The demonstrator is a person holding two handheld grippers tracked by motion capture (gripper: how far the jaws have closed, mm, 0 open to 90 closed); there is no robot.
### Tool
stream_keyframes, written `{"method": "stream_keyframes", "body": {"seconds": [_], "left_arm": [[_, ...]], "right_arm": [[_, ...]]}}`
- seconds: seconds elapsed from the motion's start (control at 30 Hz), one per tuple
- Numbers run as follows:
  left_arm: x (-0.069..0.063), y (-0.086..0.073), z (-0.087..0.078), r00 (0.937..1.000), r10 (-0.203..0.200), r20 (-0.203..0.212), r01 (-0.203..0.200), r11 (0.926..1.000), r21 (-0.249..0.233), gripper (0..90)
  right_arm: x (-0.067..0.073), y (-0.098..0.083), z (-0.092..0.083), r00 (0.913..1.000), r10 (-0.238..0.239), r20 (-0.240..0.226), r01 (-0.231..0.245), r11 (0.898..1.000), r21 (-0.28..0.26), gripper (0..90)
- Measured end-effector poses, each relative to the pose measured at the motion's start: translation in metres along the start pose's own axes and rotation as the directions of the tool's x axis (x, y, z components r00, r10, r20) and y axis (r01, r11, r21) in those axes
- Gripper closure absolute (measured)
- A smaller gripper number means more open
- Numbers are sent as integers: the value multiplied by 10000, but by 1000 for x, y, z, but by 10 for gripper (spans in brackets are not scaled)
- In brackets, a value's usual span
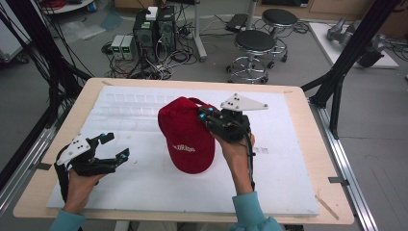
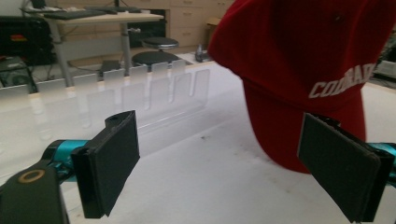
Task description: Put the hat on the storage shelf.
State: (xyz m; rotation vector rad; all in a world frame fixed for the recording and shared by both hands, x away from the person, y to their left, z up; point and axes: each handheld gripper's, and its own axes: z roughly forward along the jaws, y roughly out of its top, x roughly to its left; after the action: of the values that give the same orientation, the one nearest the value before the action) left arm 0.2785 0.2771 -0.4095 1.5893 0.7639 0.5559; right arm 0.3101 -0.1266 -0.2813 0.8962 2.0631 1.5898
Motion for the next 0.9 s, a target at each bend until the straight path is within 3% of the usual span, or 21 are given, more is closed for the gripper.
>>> {"method": "stream_keyframes", "body": {"seconds": [0.07, 0.27, 0.37, 0.57, 0.77, 0.9], "left_arm": [[-9, 13, 6, 9988, -289, 384, 273, 9988, 409, 131], [-22, 29, 18, 9947, -286, 988, 194, 9955, 927, 129], [-32, 37, 29, 9895, -447, 1377, 288, 9929, 1157, 130], [-53, 46, 52, 9840, -436, 1728, 157, 9871, 1596, 143], [-67, 50, 70, 9800, -794, 1826, 493, 9853, 1636, 152], [-76, 50, 81, 9806, -912, 1736, 594, 9818, 1802, 174]], "right_arm": [[0, 0, 0, 10000, -31, -20, 31, 10000, 6, 869], [1, 0, 0, 10000, -49, -63, 49, 10000, 57, 869], [1, 0, 1, 9999, -76, -67, 76, 10000, 48, 869], [1, 0, 1, 9999, -96, -80, 97, 9999, 94, 869], [1, -1, 0, 9999, -143, -90, 143, 9999, 65, 869], [0, -2, 0, 9999, -49, -128, 50, 9999, 88, 869]]}}
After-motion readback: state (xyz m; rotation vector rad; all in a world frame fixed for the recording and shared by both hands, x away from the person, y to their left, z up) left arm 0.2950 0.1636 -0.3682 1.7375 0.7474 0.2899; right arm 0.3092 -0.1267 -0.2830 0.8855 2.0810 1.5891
